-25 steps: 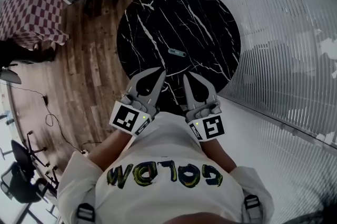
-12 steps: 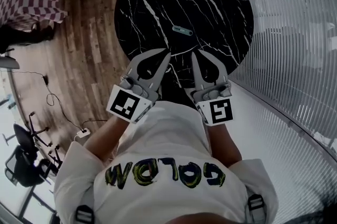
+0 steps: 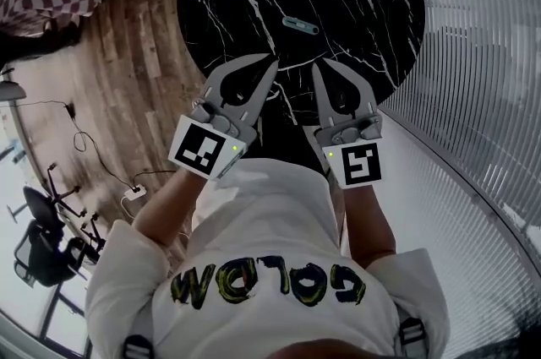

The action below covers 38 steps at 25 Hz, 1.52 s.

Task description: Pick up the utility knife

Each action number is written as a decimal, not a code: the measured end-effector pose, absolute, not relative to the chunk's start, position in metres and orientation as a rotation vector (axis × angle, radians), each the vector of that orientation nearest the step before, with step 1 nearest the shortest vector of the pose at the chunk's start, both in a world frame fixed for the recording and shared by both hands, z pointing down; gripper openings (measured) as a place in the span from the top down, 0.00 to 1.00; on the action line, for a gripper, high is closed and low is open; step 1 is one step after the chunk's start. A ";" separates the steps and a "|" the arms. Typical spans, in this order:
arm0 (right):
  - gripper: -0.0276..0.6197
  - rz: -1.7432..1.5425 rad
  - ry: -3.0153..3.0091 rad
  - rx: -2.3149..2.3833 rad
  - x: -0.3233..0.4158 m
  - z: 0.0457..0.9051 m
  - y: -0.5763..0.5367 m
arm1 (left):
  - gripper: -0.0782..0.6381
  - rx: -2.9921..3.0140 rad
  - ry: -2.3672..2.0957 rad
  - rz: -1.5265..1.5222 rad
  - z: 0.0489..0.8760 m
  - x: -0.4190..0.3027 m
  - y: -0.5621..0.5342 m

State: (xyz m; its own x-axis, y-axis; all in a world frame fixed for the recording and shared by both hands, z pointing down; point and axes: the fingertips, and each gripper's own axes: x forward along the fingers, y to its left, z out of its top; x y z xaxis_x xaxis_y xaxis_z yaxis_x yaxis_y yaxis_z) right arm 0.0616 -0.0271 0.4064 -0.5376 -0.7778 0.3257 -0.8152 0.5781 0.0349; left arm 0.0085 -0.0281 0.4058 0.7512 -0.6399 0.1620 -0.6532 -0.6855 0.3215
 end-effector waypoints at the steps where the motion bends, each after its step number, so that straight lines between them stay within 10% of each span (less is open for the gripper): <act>1: 0.95 0.172 -2.500 1.292 0.061 0.412 -0.028 | 0.89 2.590 -0.987 0.054 0.409 0.010 -0.029; 38: 0.85 0.218 -2.194 0.827 0.081 0.624 -0.088 | 0.89 2.632 -0.858 0.239 0.595 0.045 -0.084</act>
